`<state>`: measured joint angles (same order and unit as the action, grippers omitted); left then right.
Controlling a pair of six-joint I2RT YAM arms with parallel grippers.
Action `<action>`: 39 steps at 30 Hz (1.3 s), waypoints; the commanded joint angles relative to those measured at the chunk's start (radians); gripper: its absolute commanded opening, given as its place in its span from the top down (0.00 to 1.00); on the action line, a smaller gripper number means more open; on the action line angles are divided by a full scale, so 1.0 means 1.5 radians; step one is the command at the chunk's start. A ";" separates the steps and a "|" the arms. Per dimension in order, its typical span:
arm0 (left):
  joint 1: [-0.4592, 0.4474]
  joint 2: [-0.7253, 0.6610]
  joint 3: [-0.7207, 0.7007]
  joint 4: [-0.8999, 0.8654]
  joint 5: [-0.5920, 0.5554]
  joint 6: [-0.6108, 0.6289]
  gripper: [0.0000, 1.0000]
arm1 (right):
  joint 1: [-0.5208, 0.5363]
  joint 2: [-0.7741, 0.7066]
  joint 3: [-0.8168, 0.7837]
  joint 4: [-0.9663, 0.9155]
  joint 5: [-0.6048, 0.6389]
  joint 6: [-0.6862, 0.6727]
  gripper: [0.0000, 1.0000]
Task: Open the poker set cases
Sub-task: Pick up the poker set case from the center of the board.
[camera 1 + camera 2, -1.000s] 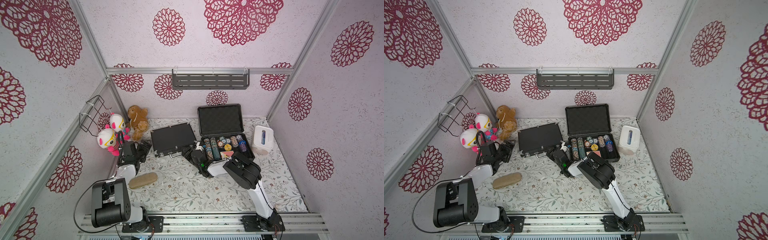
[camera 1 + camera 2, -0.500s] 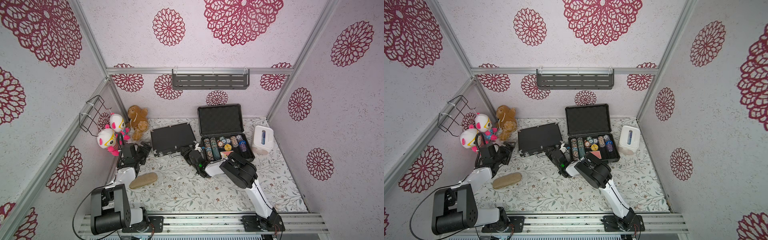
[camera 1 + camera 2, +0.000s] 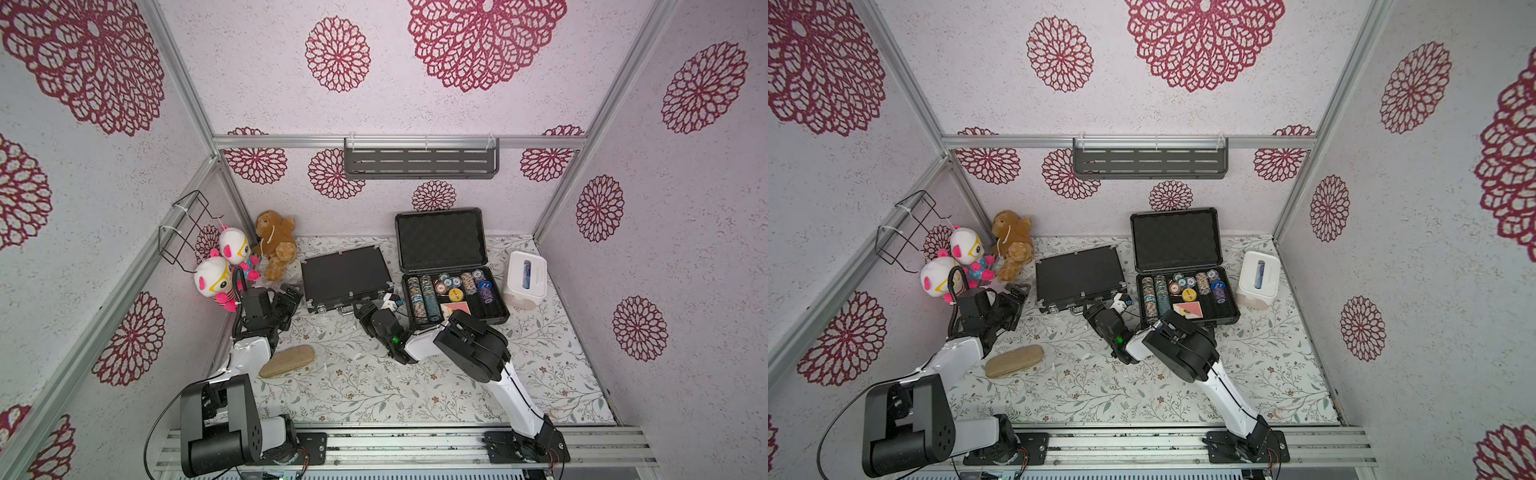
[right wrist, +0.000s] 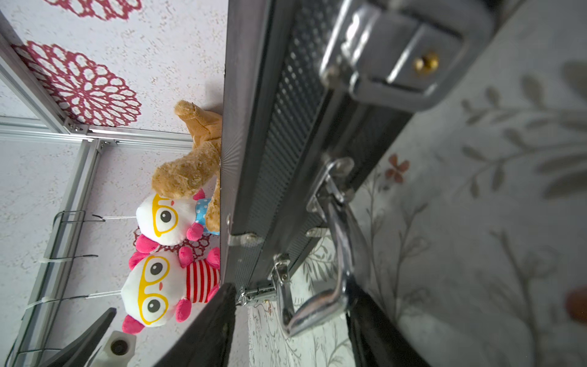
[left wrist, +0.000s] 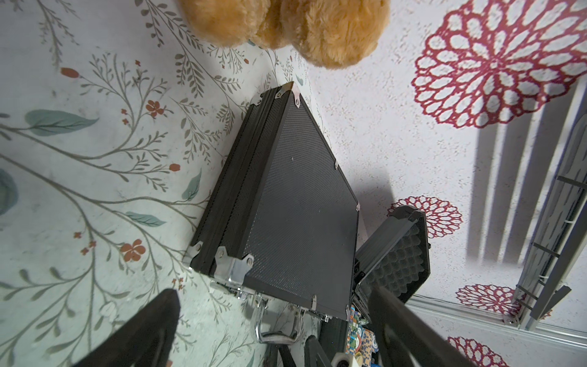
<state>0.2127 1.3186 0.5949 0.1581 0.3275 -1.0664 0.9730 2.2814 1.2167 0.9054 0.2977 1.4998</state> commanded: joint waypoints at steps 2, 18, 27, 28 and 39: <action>0.009 -0.012 -0.007 0.001 0.006 -0.006 0.03 | 0.002 0.010 0.004 -0.007 0.046 0.051 0.46; 0.013 -0.048 -0.020 -0.011 0.009 -0.017 0.03 | 0.006 0.054 0.088 -0.092 0.103 0.131 0.65; 0.017 -0.125 -0.057 -0.056 -0.039 0.018 0.03 | 0.012 0.056 0.099 -0.144 0.128 0.188 0.75; 0.019 -0.130 -0.057 -0.066 -0.041 0.025 0.03 | 0.013 0.058 0.102 -0.146 0.130 0.189 0.76; 0.047 -0.158 -0.086 -0.091 -0.036 0.044 0.03 | 0.009 0.090 0.138 -0.155 0.141 0.207 0.72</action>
<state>0.2672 1.0969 0.4820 0.0391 0.2787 -1.0187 0.9855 2.3772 1.4048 0.7177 0.4885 1.7927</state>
